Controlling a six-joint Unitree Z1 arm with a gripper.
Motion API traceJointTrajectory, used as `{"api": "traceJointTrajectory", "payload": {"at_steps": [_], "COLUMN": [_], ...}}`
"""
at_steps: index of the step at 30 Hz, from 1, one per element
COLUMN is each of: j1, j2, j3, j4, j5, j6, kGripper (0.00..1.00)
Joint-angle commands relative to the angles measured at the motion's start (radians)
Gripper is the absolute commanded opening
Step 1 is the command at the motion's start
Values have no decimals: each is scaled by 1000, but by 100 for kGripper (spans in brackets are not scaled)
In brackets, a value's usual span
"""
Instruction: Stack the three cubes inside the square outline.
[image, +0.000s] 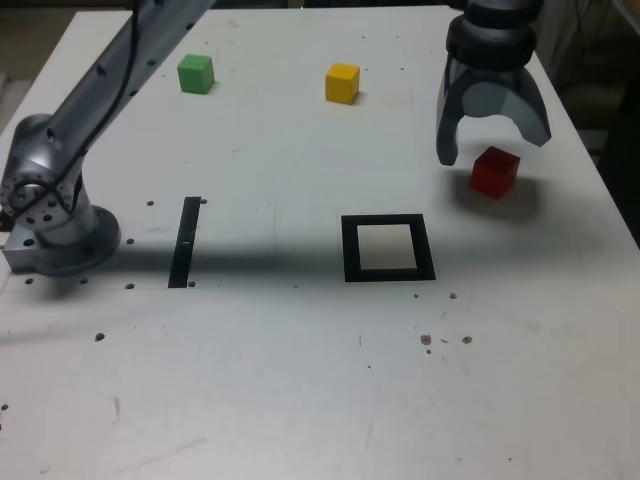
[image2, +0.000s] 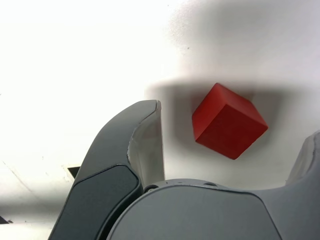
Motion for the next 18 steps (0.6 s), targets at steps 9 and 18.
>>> {"api": "traceJointTrajectory", "payload": {"at_steps": [9,18], "j1": [2,0], "j2": [13,15], "j3": [-22,-70], "j4": [5,3], "j5": [13,26], "j6": [84,360], "kGripper": [97,97]}}
